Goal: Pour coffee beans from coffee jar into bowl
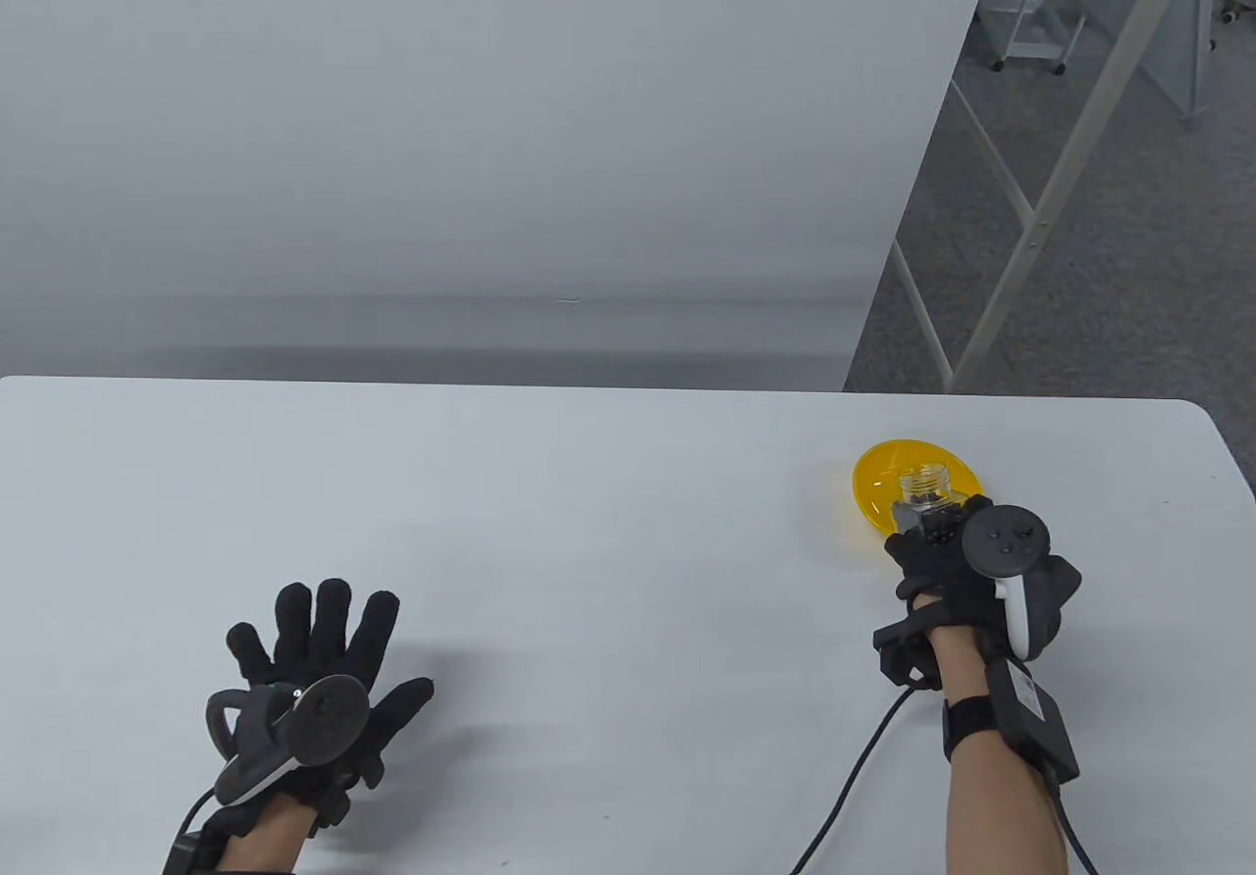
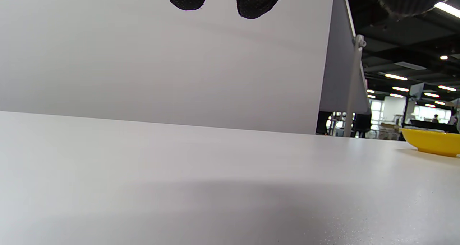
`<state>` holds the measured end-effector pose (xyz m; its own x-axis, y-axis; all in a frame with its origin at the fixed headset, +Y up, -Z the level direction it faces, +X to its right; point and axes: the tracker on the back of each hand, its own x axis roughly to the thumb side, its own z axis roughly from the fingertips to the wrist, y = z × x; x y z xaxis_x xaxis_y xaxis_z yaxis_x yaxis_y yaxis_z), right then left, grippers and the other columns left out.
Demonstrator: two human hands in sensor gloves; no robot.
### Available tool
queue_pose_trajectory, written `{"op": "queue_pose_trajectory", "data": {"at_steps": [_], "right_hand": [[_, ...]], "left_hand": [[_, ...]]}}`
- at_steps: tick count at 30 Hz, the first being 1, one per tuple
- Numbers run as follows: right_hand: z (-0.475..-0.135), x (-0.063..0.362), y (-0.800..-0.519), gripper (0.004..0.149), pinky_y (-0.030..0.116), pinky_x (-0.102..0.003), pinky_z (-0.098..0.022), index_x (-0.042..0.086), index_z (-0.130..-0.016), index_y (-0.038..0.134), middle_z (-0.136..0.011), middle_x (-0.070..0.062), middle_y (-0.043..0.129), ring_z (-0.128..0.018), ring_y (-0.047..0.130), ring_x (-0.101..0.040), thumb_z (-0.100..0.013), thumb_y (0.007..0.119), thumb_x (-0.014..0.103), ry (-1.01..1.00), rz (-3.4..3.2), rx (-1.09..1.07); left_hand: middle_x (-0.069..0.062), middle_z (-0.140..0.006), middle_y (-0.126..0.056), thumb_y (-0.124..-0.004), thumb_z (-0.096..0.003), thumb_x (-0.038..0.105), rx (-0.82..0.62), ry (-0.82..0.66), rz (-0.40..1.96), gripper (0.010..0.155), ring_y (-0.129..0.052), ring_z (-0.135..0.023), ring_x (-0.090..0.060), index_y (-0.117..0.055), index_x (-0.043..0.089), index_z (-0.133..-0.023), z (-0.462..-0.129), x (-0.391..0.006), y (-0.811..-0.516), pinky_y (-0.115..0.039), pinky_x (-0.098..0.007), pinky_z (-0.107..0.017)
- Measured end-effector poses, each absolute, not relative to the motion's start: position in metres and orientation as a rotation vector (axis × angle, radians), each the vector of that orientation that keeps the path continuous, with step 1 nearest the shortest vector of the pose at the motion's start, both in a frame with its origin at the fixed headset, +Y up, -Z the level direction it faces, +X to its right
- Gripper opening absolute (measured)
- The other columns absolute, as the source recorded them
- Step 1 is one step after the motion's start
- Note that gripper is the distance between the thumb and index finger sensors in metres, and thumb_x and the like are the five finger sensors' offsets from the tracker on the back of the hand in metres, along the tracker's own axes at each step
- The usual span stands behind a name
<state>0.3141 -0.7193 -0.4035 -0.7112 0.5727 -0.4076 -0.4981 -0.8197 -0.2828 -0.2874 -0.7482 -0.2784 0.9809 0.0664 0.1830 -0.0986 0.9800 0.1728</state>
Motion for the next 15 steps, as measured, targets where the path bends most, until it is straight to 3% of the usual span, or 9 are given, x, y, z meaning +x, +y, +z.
{"op": "queue_pose_trajectory", "data": {"at_steps": [15], "right_hand": [[-0.418,0.32,-0.722,0.093,0.059,-0.072,-0.055,0.017,-0.094,0.03,-0.095,-0.023,0.051,-0.082,0.066,-0.048,-0.033,0.093,0.045,-0.103,2.586,-0.877]], "left_hand": [[-0.024,-0.114,-0.033,-0.056,-0.0404,0.083,0.164,-0.176,0.092,0.094,-0.025,-0.1,-0.063,-0.044,0.023,-0.112,-0.279,-0.286,-0.749,-0.016,-0.085,-0.049]]}}
